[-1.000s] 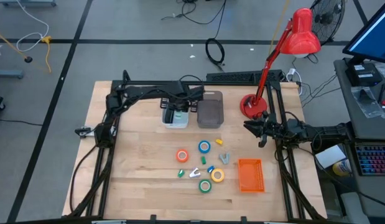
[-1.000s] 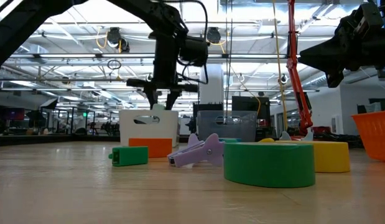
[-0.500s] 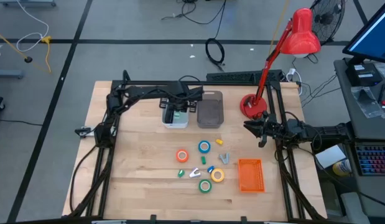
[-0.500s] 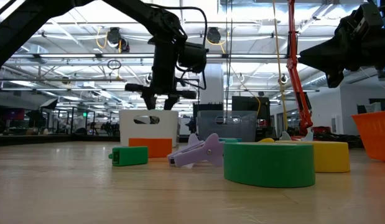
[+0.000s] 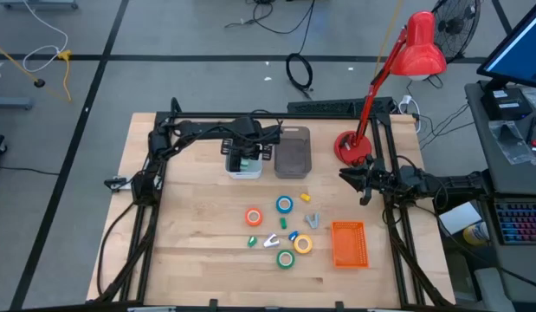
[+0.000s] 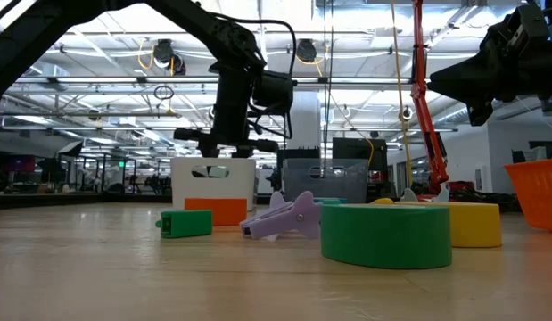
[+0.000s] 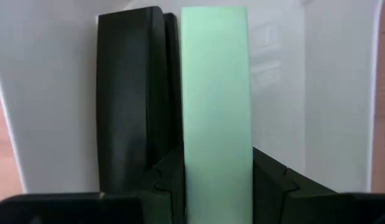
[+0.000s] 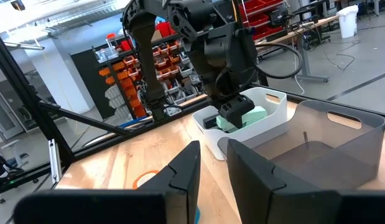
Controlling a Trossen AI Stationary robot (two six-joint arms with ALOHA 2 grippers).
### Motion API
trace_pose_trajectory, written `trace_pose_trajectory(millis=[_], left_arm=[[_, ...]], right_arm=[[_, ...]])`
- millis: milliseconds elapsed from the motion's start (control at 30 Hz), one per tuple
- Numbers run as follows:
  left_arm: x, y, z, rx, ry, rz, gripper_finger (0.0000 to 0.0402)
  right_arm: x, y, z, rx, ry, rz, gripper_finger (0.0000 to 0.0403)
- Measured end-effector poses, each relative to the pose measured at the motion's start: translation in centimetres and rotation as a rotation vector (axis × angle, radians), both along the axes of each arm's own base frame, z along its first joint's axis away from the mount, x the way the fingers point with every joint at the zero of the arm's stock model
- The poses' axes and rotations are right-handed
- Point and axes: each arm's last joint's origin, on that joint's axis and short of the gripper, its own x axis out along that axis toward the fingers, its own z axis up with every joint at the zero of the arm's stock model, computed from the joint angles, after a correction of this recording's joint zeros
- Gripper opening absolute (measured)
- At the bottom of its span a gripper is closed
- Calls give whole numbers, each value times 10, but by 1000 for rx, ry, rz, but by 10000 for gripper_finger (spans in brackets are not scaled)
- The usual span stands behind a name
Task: Pick and place Stapler, Stapler remover, tape
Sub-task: Put the light green stapler into the white bin
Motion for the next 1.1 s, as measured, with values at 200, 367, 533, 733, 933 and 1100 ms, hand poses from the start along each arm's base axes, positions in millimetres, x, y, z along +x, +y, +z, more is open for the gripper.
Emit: trace_pose_trajectory(millis=[200,367,533,733,933,1100], left_arm=[[0,1,0,7,2,0,120],[0,1,0,7,2,0,129],[0,1,0,8,2,0,159],[0,1,0,14,4,-1,151],[0,1,0,14,4,-1,146],[-1,0,2,-1,3,0,159]], right_arm=[[0,0,0,0,0,0,73],[0,0,0,0,0,0,73],[0,0,0,0,0,0,73],[0,0,0,0,0,0,73],[0,0,0,0,0,0,73],[0,0,0,0,0,0,73]])
